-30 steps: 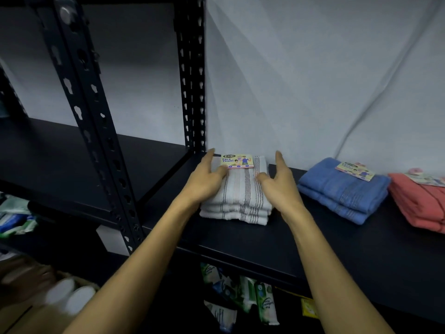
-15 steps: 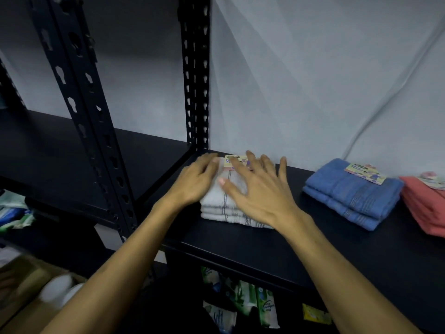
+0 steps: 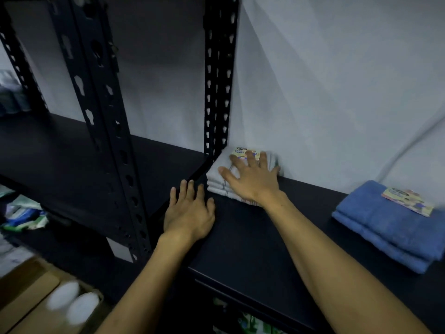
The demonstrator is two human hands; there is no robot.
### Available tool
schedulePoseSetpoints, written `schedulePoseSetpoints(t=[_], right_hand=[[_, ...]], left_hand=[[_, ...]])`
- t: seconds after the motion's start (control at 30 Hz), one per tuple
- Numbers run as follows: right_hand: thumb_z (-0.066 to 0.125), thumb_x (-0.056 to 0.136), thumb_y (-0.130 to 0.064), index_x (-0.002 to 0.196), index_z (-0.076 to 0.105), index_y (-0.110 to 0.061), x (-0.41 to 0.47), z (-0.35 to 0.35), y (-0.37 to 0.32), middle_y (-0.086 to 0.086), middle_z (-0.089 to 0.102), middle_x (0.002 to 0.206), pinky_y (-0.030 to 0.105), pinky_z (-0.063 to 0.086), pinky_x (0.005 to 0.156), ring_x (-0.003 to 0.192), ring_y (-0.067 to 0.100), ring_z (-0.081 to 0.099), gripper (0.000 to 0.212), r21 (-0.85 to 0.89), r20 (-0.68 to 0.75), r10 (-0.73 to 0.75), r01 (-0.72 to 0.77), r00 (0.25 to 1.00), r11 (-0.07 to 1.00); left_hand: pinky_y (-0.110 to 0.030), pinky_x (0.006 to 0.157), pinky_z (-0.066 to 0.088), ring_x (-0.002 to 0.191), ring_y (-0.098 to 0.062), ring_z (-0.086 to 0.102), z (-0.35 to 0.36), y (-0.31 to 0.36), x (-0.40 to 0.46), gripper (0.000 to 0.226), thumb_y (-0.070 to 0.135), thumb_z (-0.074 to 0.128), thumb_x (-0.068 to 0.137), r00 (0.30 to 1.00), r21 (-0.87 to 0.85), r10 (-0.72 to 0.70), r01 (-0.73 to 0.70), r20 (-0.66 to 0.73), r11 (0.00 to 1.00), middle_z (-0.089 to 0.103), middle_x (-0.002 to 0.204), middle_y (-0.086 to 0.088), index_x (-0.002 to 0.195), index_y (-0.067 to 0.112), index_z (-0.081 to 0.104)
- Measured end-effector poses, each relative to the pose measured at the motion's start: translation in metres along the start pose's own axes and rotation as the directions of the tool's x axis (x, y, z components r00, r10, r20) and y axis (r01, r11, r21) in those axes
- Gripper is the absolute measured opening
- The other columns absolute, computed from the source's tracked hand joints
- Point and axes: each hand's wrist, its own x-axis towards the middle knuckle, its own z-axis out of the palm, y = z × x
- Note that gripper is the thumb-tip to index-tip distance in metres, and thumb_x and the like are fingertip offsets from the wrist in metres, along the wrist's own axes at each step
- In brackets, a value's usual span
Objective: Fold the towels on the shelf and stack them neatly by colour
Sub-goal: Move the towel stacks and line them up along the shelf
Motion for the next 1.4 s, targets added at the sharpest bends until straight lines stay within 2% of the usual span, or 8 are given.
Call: schedulePoseSetpoints(t=[0.17,0.53,0.7,0.9,1.03,1.17,1.3,1.4], right_hand=[[0.012,0.086,-0.085,0.157,0.008,-0.045,0.014,0.008,-0.017,0.004,-0.005,0.168,0.066,-0.020,0.113,0.153,0.036,-0.013,0.081,-0.027,-0.029,-0.027,0.026,0.999,0.999],[0.025,0.087,-0.082,0.155,0.019,-0.044,0.013,0.000,-0.012,-0.001,-0.008,0.168,0.077,0.004,0.111,0.153,0.034,-0.013,0.079,0.207,-0.116,0.056,-0.031,0.992,0.978],[0.058,0.096,-0.036,0.156,0.028,-0.018,0.005,-0.007,0.012,0.011,0.025,0.162,0.040,0.029,0.115,0.143,0.023,0.031,0.069,0.728,-0.257,0.313,-0.029,0.914,0.685],[0.053,0.096,-0.021,0.147,0.039,-0.025,0.008,0.012,0.007,-0.012,0.057,0.131,0.027,0.047,0.099,0.109,0.004,0.058,0.053,0.900,-0.111,0.234,-0.002,0.966,0.436],[0.048,0.084,-0.030,0.150,0.035,-0.029,0.027,0.025,0.005,-0.003,0.054,0.142,0.043,0.048,0.107,0.122,0.017,0.058,0.066,0.922,-0.116,0.253,0.010,0.960,0.387],[0.051,0.091,-0.028,0.155,0.029,-0.026,0.014,0.017,-0.003,0.002,0.043,0.153,0.044,0.037,0.117,0.136,0.021,0.046,0.067,0.887,-0.159,0.282,0.012,0.946,0.462],[0.051,0.099,-0.032,0.159,0.015,-0.023,0.010,0.004,-0.005,0.006,0.002,0.168,0.046,0.009,0.125,0.154,0.024,0.003,0.070,0.566,-0.393,0.177,0.085,0.903,0.820],[0.048,0.099,-0.031,0.159,0.018,-0.022,0.015,0.009,-0.009,0.011,-0.003,0.168,0.054,0.014,0.123,0.153,0.033,0.000,0.067,0.589,-0.260,0.188,0.001,0.947,0.808]], left_hand=[[-0.042,0.126,-0.009,0.156,-0.019,-0.012,0.000,0.001,0.000,0.067,0.046,0.016,0.106,0.999,-0.036,-0.010,0.009,-0.032,0.999,-0.003,0.170,-0.007,0.162,0.012,0.004],[-0.041,0.126,0.000,0.155,-0.016,0.014,-0.012,-0.002,0.003,0.074,0.044,0.037,0.105,0.986,-0.437,0.089,-0.144,-0.143,0.888,0.020,0.167,0.004,0.161,0.028,-0.008],[-0.033,0.120,0.027,0.144,-0.016,0.040,-0.034,0.010,0.042,0.066,0.064,0.035,0.099,0.992,-0.861,-0.087,-0.032,-0.088,0.508,0.044,0.156,0.007,0.157,0.031,0.032],[-0.013,0.077,0.043,0.102,-0.007,0.059,-0.023,0.017,0.049,0.034,0.034,0.041,0.107,0.977,-0.832,-0.129,-0.071,-0.168,0.550,0.063,0.112,0.013,0.137,0.028,0.054],[-0.024,0.090,0.041,0.111,-0.013,0.059,-0.025,0.007,0.057,0.038,0.035,0.039,0.107,0.984,-0.792,-0.084,-0.076,-0.158,0.606,0.063,0.121,0.008,0.142,0.025,0.050],[-0.025,0.090,0.040,0.115,-0.015,0.060,-0.028,0.007,0.060,0.037,0.032,0.041,0.107,0.984,-0.799,-0.082,-0.081,-0.161,0.595,0.059,0.118,0.011,0.143,0.026,0.048],[-0.021,0.099,0.035,0.124,-0.006,0.050,-0.029,0.010,0.056,0.049,0.036,0.041,0.107,0.981,-0.795,-0.061,-0.113,-0.186,0.596,0.051,0.136,0.016,0.156,0.029,0.034],[-0.023,0.103,0.037,0.132,-0.015,0.052,-0.026,0.009,0.063,0.048,0.036,0.043,0.106,0.988,-0.787,-0.030,-0.104,-0.154,0.608,0.053,0.148,0.002,0.153,0.028,0.042]])
